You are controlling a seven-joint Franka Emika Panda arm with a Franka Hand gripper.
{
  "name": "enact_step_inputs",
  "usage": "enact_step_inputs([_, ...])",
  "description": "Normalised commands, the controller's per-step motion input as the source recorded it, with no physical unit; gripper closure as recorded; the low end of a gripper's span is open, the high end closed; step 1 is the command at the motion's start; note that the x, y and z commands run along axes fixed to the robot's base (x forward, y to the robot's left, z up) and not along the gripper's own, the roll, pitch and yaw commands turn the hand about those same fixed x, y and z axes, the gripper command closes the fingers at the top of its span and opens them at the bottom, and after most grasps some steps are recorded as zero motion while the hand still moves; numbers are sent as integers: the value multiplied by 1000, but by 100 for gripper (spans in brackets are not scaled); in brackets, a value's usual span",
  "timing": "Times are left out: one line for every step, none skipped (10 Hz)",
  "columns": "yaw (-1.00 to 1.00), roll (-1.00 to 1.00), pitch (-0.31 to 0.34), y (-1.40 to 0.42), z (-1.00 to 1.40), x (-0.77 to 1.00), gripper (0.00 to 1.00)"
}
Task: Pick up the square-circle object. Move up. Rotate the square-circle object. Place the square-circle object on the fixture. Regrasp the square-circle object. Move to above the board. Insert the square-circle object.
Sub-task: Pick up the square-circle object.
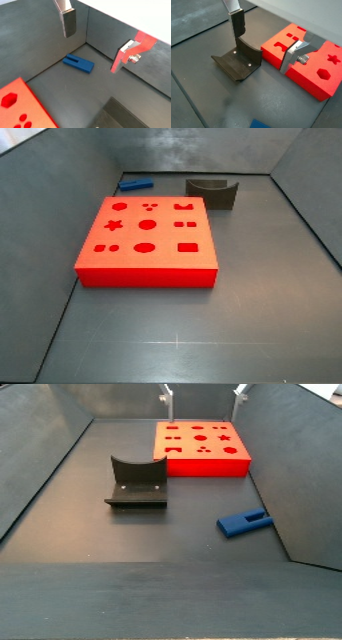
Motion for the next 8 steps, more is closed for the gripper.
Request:
enact_step_inputs([-414, -36, 21, 517, -649, -391, 0])
enact_step_inputs([-414, -39, 36, 523, -680, -420, 0])
enact_step_inputs([-414, -24, 37, 514, -666, -500, 0])
enact_step_inputs([-486, -31, 47, 443, -683, -477, 0])
enact_step_inputs([-611, -90, 10, 260, -663, -386, 0])
enact_step_inputs([-894, -159, -90, 0, -557, -69, 0])
enact_step_inputs([-857, -189, -219, 0, -411, 0, 0])
enact_step_inputs([-769, -260, -213, 0, -377, 80, 0])
